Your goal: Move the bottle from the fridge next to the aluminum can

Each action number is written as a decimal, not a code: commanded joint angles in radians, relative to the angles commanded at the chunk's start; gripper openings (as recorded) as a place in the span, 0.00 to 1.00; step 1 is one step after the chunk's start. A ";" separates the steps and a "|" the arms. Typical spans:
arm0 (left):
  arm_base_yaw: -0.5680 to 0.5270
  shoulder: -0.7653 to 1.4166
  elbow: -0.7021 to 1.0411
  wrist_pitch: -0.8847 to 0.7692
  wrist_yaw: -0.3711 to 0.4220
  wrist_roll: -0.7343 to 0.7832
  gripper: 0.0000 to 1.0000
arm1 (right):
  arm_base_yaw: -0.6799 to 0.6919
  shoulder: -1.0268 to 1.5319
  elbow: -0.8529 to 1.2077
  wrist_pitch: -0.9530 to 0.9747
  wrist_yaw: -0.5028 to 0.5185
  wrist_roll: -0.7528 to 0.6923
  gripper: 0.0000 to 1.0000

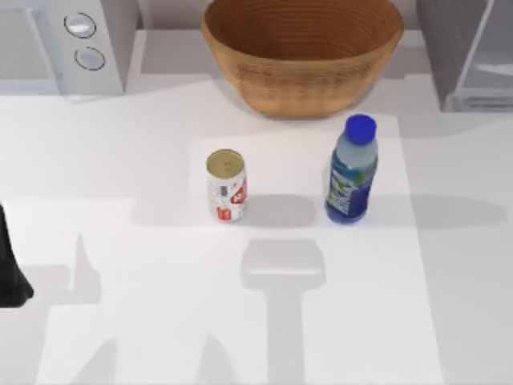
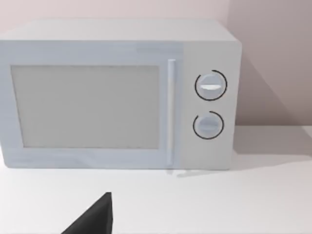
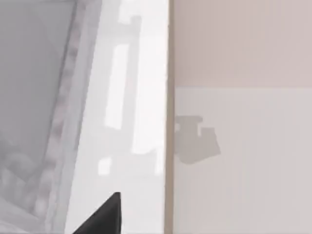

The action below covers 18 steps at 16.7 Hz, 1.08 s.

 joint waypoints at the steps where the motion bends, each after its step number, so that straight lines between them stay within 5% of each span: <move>1: 0.000 0.000 0.000 0.000 0.000 0.000 1.00 | 0.055 -0.001 -0.001 0.077 0.012 0.094 1.00; 8: 0.000 0.000 0.000 0.000 0.000 0.000 1.00 | 0.351 -0.014 -0.009 0.478 0.081 0.531 1.00; 18: 0.000 0.000 0.000 0.000 0.000 0.000 1.00 | 0.435 -0.056 -0.031 0.576 0.154 0.619 1.00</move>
